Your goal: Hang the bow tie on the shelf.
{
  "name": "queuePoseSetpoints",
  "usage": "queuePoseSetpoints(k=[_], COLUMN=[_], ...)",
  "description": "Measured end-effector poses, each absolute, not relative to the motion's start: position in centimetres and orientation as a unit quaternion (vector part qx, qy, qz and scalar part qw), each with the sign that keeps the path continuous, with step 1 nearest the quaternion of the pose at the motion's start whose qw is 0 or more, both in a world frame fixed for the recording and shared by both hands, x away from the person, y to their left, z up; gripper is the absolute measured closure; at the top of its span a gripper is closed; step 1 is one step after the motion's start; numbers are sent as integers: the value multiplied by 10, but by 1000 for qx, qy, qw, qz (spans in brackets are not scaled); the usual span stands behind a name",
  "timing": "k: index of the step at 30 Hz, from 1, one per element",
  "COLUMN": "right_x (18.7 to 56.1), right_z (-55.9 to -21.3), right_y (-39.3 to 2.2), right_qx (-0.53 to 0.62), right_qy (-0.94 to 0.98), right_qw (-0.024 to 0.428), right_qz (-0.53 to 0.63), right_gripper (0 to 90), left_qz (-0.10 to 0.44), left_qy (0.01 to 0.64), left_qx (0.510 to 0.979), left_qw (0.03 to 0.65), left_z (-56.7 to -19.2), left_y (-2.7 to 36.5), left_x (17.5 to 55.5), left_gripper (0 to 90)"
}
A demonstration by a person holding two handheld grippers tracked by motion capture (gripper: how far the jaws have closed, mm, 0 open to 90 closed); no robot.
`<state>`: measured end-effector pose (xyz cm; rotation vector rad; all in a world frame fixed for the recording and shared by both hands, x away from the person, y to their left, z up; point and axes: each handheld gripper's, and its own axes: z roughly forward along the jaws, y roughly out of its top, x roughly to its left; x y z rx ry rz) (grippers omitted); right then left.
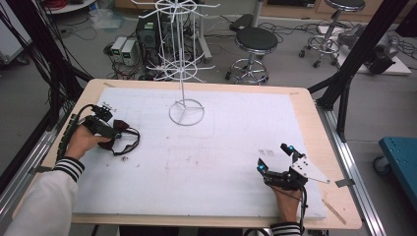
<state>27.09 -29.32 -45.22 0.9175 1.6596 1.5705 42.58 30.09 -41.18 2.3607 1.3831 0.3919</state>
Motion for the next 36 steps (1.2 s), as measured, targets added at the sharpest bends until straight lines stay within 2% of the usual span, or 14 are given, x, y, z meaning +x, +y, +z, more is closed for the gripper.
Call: queuePoseSetpoints(k=[2, 3, 7, 21, 31, 36], right_x=[271, 271, 271, 271, 271, 271], right_z=[-452, -452, -452, -452, -452, -452], right_y=[-293, -293, -293, -293, -293, -293], right_qx=[351, 351, 351, 351, 352, 351], right_qy=[637, 637, 637, 636, 636, 635], right_qw=[333, 333, 334, 334, 334, 333], right_qz=[600, 600, 600, 601, 600, 602], right_gripper=[6, 6, 6, 5, 6, 6], left_qz=[133, 133, 141, 153, 163, 164], left_qy=[493, 496, 494, 493, 499, 500], left_qx=[838, 835, 836, 835, 821, 811], left_qw=[192, 198, 192, 190, 222, 257], left_z=[-414, -414, -414, -409, -396, -386], left_y=[303, 303, 301, 300, 307, 309], left_x=[425, 425, 424, 421, 414, 410], left_gripper=[644, 698, 745, 763, 763, 763])
